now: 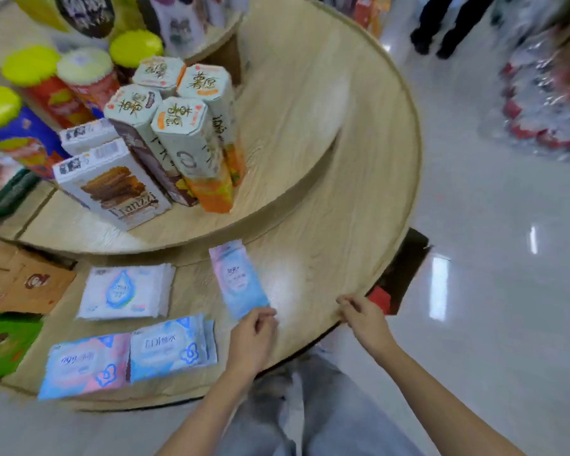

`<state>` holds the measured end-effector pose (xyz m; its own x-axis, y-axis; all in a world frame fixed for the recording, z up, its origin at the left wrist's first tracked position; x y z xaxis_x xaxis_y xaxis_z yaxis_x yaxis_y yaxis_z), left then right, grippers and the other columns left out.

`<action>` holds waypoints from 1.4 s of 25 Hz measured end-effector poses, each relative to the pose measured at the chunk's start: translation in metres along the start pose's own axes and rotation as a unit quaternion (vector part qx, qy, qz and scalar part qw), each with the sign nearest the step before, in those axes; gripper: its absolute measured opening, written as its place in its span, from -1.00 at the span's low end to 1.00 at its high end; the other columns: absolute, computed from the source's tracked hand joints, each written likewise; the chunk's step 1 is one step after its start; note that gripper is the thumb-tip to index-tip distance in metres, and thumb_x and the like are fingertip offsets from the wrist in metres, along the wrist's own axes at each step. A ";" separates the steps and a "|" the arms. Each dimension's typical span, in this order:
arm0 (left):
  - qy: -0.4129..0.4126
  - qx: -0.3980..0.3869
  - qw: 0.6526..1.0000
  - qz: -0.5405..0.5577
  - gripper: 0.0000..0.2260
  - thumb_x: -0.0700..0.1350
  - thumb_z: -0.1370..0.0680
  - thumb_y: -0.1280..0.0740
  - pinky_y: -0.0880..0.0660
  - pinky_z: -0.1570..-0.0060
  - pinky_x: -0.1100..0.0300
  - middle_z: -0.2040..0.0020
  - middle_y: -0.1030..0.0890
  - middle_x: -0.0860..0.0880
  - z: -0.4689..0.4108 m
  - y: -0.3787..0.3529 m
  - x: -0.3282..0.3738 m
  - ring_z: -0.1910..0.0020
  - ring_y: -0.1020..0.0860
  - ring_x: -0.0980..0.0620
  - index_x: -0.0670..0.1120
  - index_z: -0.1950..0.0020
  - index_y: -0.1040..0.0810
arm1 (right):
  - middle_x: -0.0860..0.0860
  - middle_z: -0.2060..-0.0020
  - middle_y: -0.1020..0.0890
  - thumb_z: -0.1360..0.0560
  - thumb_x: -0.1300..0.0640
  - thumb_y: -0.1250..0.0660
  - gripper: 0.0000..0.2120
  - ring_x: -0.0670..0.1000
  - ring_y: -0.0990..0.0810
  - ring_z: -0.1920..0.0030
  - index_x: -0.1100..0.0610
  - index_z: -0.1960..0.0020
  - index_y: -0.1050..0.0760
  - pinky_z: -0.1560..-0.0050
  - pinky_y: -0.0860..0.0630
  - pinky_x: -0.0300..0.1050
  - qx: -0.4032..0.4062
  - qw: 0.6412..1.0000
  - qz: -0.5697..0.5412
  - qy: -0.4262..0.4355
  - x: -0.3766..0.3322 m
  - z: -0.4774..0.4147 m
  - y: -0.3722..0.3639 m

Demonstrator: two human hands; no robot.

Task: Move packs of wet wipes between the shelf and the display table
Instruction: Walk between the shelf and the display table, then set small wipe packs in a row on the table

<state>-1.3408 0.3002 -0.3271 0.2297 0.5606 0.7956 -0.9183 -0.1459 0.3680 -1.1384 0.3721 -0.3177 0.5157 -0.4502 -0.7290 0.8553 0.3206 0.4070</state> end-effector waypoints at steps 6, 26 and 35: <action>-0.052 -0.282 0.916 -0.281 -0.87 -0.19 -0.55 -0.29 -0.38 0.10 0.30 0.08 -0.63 -0.01 0.036 -0.052 -0.014 0.02 -0.58 0.01 0.03 0.05 -0.56 | 0.16 0.16 -0.64 -0.58 0.21 -0.22 -0.84 0.01 -0.54 0.23 0.26 0.03 -0.56 0.16 -0.44 -0.19 0.174 0.960 -0.133 -0.174 0.139 0.152 0.028; -0.218 -0.552 0.639 -0.489 -0.86 -0.25 -0.55 -0.26 -0.40 0.11 0.18 0.07 -0.61 -0.11 0.328 -0.491 0.016 0.12 -0.56 -0.04 -0.13 -0.08 -0.54 | 0.14 0.17 -0.59 -0.58 0.22 -0.18 -0.82 0.07 -0.54 0.20 0.27 0.03 -0.54 0.16 -0.43 -0.14 0.485 0.691 -0.395 -0.363 0.463 0.486 0.178; -0.257 -0.574 0.559 -0.541 -0.79 -0.23 -0.56 -0.25 -0.42 0.02 0.17 -0.01 -0.62 -0.12 0.426 -0.673 0.019 0.04 -0.58 -0.06 -0.17 -0.17 -0.55 | 0.12 0.24 -0.53 -0.55 0.34 -0.18 -0.86 0.03 -0.48 0.30 0.19 0.04 -0.49 0.39 -0.37 -0.40 0.570 0.612 -0.432 -0.337 0.565 0.551 0.320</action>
<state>-0.5806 0.0619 -0.3544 0.6420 -0.5361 0.5481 0.3126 0.8358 0.4514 -0.5452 -0.2390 -0.2962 -0.5793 -0.4062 -0.7067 0.1056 -0.8971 0.4290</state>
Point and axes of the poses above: each hand's wrist, its own z-axis away from the middle knuckle, its own y-axis out of the back of the hand, x = y × z, the point moved 2 cm from there along -z, towards the middle knuckle
